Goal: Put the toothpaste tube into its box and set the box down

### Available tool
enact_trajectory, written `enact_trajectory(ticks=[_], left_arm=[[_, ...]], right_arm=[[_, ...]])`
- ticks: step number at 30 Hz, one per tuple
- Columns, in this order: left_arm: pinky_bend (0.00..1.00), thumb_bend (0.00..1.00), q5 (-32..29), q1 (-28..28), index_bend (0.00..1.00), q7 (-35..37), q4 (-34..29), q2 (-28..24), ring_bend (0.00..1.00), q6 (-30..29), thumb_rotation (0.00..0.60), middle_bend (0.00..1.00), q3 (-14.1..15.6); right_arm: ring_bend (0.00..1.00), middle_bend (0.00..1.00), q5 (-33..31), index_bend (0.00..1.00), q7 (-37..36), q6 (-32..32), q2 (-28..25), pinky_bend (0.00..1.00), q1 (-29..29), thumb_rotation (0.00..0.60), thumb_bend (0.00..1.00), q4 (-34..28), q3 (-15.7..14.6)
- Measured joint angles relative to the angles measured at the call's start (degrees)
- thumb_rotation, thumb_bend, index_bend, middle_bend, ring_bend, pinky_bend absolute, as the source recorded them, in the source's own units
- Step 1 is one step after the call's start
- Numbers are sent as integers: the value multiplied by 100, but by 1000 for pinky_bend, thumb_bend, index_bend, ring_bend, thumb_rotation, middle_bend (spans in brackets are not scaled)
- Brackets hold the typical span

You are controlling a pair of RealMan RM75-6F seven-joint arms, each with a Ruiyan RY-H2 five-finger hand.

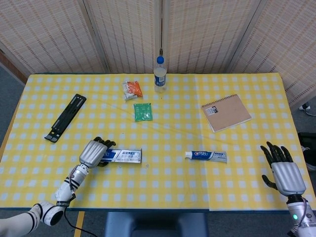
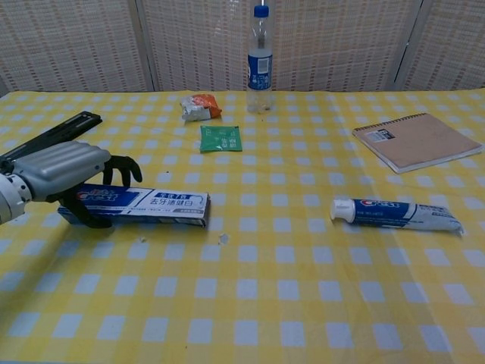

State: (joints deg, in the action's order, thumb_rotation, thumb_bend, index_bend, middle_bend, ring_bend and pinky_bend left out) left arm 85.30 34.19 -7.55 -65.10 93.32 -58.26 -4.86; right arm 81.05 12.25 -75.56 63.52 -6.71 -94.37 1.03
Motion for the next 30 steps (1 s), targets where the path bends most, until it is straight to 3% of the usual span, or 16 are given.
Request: enact_trajectory(ticks=[12, 19, 28, 30], left_arm=[[409, 207, -105, -10, 452, 8, -55, -37, 548, -153, 600, 516, 0], [418, 208, 2, -93, 459, 160, -477, -275, 550, -394, 600, 524, 65], [422, 207, 374, -222, 461, 943, -994, -608, 548, -831, 600, 524, 228], [422, 207, 477, -243, 461, 1006, -1087, -670, 546, -948, 600, 524, 257]], right_arm=[[0, 0, -36, 0, 87, 80, 68, 0, -45, 600, 325, 31, -14], [0, 0, -30, 0, -2, 326, 177, 0, -182, 600, 325, 149, -14], [0, 0, -108, 0, -88, 1464, -79, 0, -866, 600, 325, -91, 71], [27, 47, -190, 35, -27, 1823, -195, 0, -1103, 600, 325, -230, 118]])
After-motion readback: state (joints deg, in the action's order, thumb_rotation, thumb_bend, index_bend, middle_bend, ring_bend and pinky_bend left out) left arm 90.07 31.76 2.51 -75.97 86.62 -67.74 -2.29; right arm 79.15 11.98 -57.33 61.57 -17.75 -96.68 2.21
